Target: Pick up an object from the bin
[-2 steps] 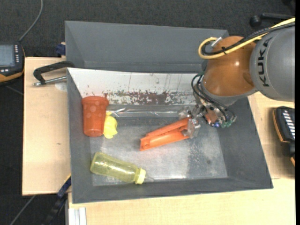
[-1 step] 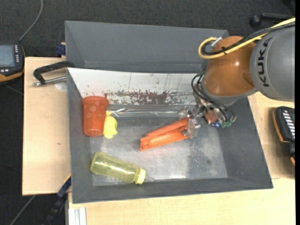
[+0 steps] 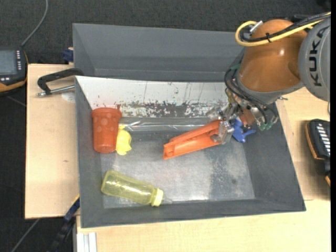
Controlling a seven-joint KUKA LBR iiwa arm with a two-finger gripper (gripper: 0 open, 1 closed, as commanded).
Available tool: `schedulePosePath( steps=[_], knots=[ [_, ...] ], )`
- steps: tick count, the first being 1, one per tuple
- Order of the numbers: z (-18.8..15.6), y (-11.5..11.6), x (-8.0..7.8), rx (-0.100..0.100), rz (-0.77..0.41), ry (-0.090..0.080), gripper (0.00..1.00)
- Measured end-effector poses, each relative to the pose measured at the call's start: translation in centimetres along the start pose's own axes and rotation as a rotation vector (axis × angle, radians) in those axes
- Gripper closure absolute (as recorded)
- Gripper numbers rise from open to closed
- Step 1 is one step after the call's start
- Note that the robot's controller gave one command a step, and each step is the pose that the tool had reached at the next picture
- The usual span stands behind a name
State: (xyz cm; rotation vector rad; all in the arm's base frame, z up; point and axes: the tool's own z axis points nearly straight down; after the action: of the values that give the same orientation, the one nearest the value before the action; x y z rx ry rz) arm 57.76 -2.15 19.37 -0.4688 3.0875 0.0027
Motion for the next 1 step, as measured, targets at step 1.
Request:
schedulePosePath(
  steps=[1],
  knots=[
    [0.0,0.0,0.0,0.0,0.0,0.0,1.0]
  ],
)
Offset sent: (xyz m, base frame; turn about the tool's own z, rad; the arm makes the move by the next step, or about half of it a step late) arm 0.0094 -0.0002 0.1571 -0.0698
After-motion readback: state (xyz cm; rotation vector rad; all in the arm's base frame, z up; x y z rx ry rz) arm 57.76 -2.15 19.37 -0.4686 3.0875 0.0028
